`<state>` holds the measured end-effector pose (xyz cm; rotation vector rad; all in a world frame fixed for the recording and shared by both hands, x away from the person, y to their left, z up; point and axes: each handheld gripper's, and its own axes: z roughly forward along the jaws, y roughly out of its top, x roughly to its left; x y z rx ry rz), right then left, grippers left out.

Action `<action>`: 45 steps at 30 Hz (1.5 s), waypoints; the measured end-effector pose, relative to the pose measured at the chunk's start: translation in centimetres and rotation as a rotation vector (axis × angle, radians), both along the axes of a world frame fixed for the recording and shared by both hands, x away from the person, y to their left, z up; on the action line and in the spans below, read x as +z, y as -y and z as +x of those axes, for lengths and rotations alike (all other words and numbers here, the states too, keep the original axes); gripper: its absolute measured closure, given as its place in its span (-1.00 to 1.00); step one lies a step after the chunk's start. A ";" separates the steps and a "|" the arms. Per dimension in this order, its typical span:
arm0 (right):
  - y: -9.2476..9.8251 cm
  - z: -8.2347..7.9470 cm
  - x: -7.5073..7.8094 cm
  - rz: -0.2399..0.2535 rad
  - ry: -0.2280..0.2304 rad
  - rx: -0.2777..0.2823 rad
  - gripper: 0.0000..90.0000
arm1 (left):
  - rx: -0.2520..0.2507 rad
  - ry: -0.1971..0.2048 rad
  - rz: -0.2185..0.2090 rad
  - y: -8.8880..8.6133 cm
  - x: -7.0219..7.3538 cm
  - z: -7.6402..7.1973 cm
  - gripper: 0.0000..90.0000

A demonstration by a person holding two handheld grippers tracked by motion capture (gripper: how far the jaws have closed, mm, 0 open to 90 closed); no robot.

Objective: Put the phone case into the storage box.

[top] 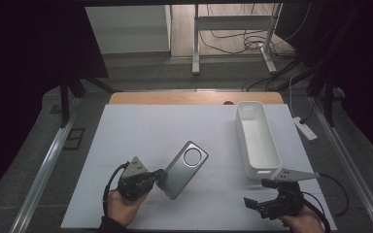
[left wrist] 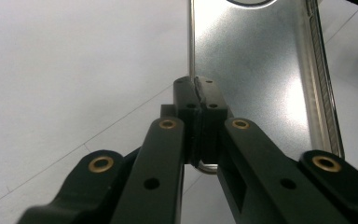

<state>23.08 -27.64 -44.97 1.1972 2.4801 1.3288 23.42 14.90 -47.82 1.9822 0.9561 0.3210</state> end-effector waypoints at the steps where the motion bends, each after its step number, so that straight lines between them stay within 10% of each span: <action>1: -0.1 0.2 0.0 0.002 -0.003 0.003 -1.00 | 0.000 0.001 0.000 0.0 0.0 0.0 0.98; 45: -7.0 4.3 0.0 0.082 -0.088 0.095 -1.00 | -0.018 0.013 -0.005 1.5 -0.5 0.0 0.98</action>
